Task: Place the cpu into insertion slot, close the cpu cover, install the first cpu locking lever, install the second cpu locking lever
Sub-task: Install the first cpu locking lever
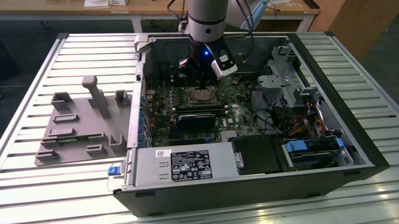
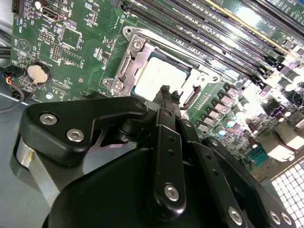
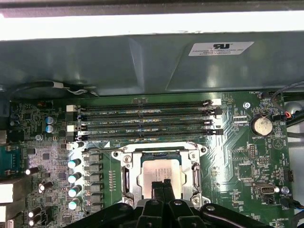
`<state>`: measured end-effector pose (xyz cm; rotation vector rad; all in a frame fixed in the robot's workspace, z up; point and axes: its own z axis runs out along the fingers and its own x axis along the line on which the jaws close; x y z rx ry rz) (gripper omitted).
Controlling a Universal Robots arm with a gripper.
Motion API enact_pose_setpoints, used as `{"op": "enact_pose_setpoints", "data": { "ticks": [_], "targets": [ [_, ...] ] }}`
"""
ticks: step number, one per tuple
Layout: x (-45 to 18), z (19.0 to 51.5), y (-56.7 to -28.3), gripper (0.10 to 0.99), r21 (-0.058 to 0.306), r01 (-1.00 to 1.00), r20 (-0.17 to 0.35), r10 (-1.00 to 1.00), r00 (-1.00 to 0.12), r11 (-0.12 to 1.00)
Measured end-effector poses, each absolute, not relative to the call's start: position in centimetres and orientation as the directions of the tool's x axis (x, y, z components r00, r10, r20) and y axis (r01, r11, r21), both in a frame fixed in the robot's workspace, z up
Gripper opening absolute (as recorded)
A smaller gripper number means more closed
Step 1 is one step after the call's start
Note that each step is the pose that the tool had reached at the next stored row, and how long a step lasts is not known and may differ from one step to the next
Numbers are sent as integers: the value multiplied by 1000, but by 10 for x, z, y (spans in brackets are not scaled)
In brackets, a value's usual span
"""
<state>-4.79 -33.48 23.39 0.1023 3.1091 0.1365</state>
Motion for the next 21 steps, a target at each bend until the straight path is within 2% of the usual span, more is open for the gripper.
{"op": "enact_pose_setpoints", "data": {
  "ticks": [21],
  "targets": [
    [-95,234,-335,102,89,66,-28,69,-997,994]
  ]
}}
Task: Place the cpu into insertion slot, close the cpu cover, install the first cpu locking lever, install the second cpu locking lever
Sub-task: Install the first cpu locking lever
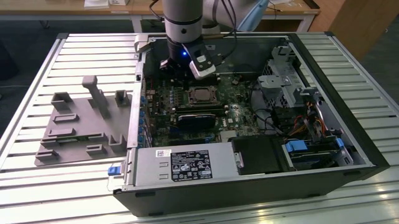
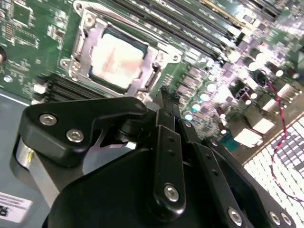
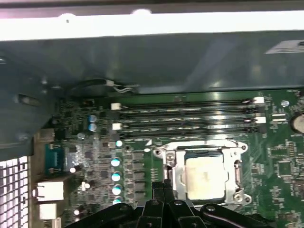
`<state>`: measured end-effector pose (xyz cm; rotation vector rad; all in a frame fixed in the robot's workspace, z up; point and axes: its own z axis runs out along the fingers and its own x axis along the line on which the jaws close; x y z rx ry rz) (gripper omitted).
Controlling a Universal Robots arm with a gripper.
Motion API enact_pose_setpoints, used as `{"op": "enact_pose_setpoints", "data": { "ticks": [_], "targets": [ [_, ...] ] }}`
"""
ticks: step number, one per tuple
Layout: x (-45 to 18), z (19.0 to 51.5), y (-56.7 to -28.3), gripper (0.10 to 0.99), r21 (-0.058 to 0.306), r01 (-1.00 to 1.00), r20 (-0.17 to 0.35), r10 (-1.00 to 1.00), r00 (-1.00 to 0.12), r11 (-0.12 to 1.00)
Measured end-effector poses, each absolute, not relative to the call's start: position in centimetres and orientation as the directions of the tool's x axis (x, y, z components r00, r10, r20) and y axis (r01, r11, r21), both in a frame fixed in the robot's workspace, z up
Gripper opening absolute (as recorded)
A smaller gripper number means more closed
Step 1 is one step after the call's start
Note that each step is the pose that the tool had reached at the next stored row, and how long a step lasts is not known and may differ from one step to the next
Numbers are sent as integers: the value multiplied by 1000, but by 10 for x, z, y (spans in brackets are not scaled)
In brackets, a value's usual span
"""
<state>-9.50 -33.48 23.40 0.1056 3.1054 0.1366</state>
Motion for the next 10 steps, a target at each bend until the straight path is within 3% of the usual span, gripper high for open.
{"op": "enact_pose_setpoints", "data": {
  "ticks": [10],
  "targets": [
    [-110,234,-335,102,109,65,-43,70,-997,992]
  ]
}}
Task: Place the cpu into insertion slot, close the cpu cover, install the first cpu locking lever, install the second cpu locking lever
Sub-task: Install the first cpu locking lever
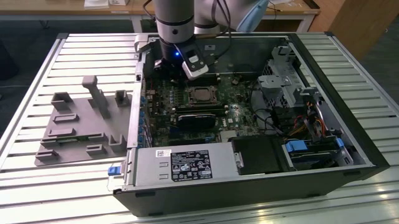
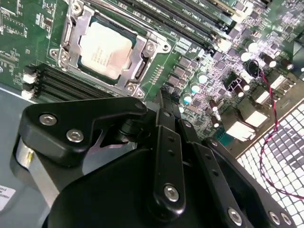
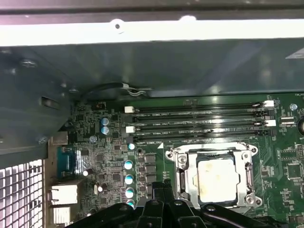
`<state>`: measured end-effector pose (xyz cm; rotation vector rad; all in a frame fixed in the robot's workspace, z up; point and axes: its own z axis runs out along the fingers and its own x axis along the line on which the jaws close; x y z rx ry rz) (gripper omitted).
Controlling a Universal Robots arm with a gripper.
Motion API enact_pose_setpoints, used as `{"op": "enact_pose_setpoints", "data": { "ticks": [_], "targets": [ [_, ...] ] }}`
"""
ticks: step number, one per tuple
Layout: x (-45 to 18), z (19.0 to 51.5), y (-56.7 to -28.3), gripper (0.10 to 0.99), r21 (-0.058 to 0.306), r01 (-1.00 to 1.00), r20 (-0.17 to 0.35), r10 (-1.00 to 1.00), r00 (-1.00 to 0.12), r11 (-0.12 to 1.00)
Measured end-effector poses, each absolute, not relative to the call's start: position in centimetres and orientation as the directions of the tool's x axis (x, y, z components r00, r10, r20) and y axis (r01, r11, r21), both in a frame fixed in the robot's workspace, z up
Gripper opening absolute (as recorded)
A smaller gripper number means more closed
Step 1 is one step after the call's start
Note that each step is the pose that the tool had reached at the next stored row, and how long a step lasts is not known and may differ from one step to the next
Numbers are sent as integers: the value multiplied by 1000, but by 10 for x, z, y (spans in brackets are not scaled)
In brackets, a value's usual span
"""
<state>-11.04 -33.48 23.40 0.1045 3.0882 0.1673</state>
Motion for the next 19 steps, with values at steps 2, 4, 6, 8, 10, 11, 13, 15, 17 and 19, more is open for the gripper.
{"op": "enact_pose_setpoints", "data": {
  "ticks": [2,4,6,8,10,11,13,15,17,19],
  "targets": [
    [-112,234,-335,102,123,64,-46,70,-996,990],
    [-113,234,-335,102,134,64,-47,71,-996,989],
    [-114,234,-335,102,153,64,-49,72,-996,986],
    [-115,235,-335,102,164,63,-51,73,-996,984],
    [-115,236,-335,102,171,63,-54,73,-996,983],
    [-116,237,-335,102,174,62,-56,73,-996,983],
    [-117,239,-335,102,179,61,-60,73,-995,982],
    [-118,242,-335,102,183,60,-66,74,-995,981],
    [-118,244,-335,102,188,59,-72,74,-995,980],
    [-119,245,-335,102,192,58,-77,74,-994,980]
  ]
}}
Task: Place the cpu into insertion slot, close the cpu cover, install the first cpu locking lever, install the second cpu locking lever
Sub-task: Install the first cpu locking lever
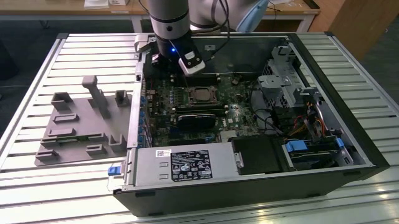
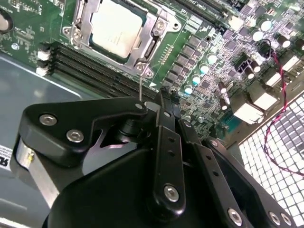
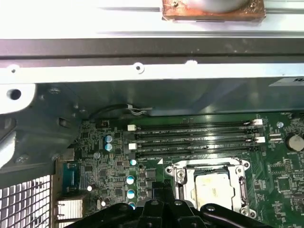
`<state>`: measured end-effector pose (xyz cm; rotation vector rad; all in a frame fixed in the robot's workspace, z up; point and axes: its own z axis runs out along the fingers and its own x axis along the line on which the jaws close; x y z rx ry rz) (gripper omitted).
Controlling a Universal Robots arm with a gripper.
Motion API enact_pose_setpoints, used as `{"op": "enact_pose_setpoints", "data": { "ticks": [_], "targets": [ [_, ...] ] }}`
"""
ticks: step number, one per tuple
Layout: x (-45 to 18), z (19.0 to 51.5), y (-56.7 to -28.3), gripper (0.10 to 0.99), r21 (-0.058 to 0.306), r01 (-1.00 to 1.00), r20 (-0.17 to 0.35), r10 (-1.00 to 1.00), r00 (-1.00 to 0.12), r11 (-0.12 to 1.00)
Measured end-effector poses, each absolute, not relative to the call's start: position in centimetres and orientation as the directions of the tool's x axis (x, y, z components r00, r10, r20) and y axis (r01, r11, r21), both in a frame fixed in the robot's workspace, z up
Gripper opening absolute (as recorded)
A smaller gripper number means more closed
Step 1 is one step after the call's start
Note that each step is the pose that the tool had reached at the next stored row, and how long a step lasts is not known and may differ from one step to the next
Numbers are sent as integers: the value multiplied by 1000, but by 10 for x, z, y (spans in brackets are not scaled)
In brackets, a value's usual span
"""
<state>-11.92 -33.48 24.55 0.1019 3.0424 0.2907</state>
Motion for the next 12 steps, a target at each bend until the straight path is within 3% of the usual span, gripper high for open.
{"op": "enact_pose_setpoints", "data": {
  "ticks": [12],
  "targets": [
    [-127,246,-335,102,293,55,-82,83,-993,954]
  ]
}}
